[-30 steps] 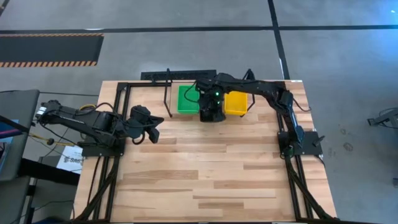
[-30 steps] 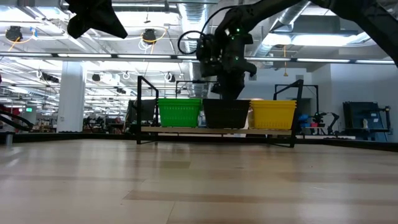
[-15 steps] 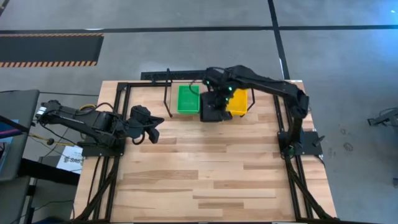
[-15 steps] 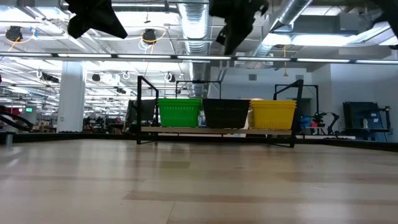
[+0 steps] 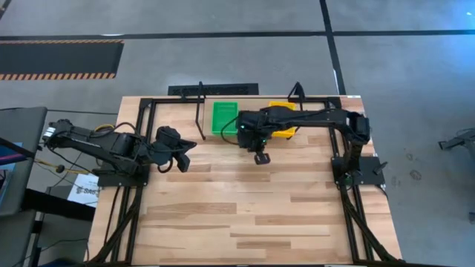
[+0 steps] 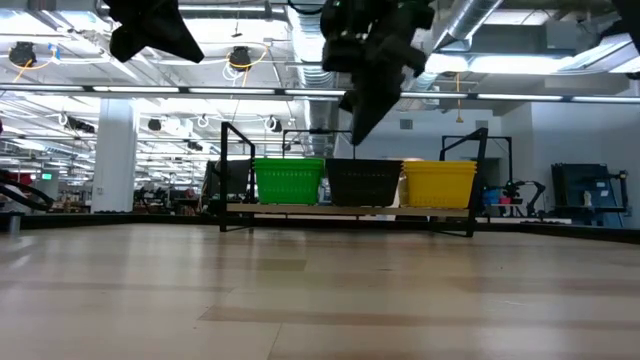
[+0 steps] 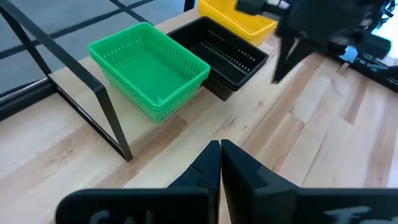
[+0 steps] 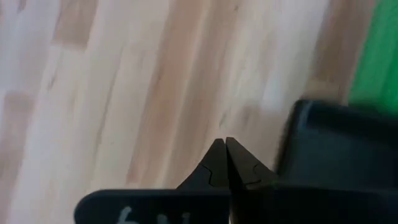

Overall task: Stack baskets on shelf by color
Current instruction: Adjust the stacked black bins on the shelf

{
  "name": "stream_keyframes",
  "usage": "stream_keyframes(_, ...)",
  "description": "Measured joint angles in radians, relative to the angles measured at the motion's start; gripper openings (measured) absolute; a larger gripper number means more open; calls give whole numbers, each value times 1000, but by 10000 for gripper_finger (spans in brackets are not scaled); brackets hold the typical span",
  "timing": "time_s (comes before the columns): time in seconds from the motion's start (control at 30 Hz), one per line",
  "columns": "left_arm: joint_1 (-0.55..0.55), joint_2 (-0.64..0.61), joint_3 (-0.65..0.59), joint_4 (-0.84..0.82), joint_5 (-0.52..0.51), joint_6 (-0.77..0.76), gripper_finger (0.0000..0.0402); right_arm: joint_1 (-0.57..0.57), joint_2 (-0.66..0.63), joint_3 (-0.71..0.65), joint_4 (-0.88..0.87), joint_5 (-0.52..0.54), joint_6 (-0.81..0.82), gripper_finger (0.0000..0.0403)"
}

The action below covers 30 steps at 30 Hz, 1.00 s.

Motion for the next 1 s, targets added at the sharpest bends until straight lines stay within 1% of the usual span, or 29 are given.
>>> stream_keyframes(0.17,0,0,0,0,17,-5,0,-28,17,1,45,5,18,0)
stream_keyframes(0.23,0,0,0,-1,18,-8,0,-32,26,-3,33,6,26,0)
stream_keyframes(0.43,0,0,0,0,16,-9,0,23,20,-2,27,-6,33,0)
stream_keyframes(0.53,0,0,0,0,-3,-9,0,58,20,-2,15,-22,35,0)
stream_keyframes(0.63,0,0,0,0,-11,-8,0,81,20,-37,44,-20,19,0)
stream_keyframes(0.7,0,0,0,-1,-11,-4,0,71,21,-62,53,-15,9,0)
stream_keyframes(0.83,0,0,0,0,-11,-4,0,16,21,-108,75,12,6,0)
stream_keyframes(1.0,0,0,0,0,-11,-4,0,-44,21,-132,130,17,-18,0)
